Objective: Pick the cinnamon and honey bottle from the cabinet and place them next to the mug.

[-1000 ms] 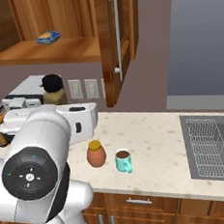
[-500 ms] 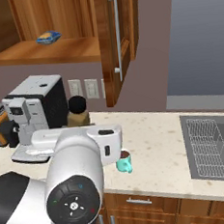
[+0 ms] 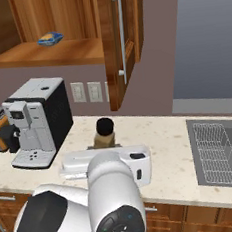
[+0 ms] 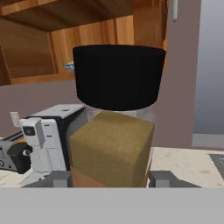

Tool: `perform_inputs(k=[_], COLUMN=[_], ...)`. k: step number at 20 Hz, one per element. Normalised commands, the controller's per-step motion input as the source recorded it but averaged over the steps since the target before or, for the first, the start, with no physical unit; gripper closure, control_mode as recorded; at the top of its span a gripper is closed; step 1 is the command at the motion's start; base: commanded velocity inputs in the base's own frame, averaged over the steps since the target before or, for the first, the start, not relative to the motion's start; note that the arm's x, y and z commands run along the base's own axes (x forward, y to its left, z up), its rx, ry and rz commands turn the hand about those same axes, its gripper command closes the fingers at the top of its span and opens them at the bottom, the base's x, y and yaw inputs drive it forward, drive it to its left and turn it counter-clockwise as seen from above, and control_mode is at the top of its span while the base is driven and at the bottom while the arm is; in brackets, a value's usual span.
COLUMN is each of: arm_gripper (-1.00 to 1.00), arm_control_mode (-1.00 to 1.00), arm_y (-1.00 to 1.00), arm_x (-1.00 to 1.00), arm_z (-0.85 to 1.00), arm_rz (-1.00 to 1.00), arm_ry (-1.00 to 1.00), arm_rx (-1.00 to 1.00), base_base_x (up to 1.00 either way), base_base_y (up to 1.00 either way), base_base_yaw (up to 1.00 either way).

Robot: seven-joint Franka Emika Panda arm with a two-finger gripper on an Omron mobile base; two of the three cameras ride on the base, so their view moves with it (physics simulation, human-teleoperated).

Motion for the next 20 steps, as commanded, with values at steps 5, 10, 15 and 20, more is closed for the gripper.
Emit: perform_inputs(k=[5, 10, 15, 20], arm_gripper=[1.0, 1.0, 1.0, 1.0], arm_control_mode=[-1.0, -1.0, -1.0, -1.0], arm_y=[-0.23, -0.24, -0.24, -0.13], arm_x=[0.17, 0.29, 0.69, 0.95], arm_z=[-0.56, -0.51, -0.37, -0.07], arm_rz=[0.0, 0.0, 0.0, 0.01], arm_ry=[0.03, 0.06, 0.12, 0.05], arm_rx=[0.0, -0.01, -0.04, -0.03], base_base_x=[0.0, 0.0, 0.0, 0.0], base_base_y=[0.0, 0.0, 0.0, 0.0], base_base_yaw=[0.0, 0.0, 0.0, 0.0])
